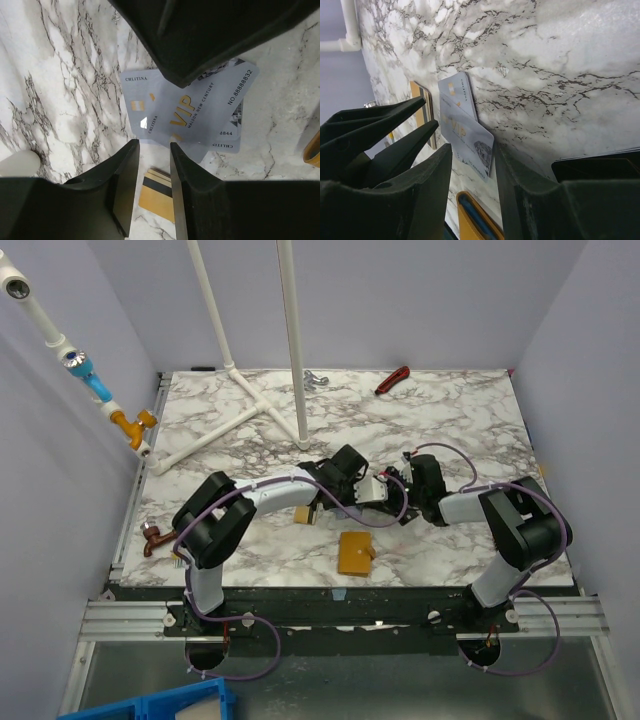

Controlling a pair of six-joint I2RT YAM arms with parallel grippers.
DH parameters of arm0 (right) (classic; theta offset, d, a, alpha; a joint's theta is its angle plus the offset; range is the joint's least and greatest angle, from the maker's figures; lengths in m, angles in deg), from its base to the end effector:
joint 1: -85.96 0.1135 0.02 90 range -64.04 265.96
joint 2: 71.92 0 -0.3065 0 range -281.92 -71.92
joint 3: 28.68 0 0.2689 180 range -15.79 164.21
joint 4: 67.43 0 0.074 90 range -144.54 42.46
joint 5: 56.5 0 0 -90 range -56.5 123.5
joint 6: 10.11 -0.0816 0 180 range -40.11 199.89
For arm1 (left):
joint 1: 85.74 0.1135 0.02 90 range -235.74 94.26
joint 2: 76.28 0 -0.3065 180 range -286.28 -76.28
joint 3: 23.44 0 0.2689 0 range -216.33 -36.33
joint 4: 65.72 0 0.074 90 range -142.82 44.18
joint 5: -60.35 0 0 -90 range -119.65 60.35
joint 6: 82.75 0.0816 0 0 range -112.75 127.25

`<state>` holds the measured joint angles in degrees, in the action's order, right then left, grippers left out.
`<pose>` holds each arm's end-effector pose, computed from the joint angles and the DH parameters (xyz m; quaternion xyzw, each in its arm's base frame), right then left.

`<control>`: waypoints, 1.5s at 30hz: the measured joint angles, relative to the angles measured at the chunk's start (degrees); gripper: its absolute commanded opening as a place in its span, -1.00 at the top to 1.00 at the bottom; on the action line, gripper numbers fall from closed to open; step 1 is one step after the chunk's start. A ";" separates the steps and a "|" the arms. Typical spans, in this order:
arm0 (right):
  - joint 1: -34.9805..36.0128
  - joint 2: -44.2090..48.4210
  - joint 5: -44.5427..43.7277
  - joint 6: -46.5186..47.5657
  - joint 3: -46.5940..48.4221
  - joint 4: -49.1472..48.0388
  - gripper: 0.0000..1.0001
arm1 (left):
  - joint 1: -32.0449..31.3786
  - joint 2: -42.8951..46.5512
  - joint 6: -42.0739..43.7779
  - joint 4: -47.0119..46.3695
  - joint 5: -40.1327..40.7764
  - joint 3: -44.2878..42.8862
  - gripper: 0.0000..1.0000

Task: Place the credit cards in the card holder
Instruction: Pick up the credit card from the center of the board.

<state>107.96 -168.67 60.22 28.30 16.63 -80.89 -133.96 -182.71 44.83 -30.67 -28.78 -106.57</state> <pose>0.3010 0.1612 0.1172 0.1253 0.8713 0.4218 0.2173 0.2910 -0.3238 0.1687 0.6534 0.7062 -0.0180 0.2722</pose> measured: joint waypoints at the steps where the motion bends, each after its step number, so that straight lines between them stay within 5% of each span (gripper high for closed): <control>1: 0.00 0.00 -0.02 -0.11 -0.07 -0.07 0.13 | -0.24 -0.09 0.37 -0.31 0.17 0.22 0.36; 14: -0.09 -0.96 0.79 -2.54 -0.68 -1.92 0.20 | -2.19 0.52 4.96 -6.91 4.79 6.32 0.40; 27: -0.28 -2.21 2.97 -3.26 -2.34 -3.61 0.86 | -2.47 0.55 5.38 -7.41 5.35 6.60 0.43; 40: -0.26 7.28 2.99 -1.66 -2.23 2.99 0.99 | 2.51 4.20 -2.25 7.17 -2.10 -2.40 -0.10; 42: -0.26 8.39 2.99 -0.96 -1.55 4.44 0.99 | 5.22 6.08 -4.02 10.21 -5.84 -5.40 -0.33; 45: -0.26 9.22 3.28 0.48 0.13 6.95 0.99 | 9.44 9.53 -6.01 14.01 -11.72 -8.98 -0.96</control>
<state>107.70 -159.45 63.49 28.78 16.77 -73.94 -124.52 -173.18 38.82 -16.66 -40.50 -115.55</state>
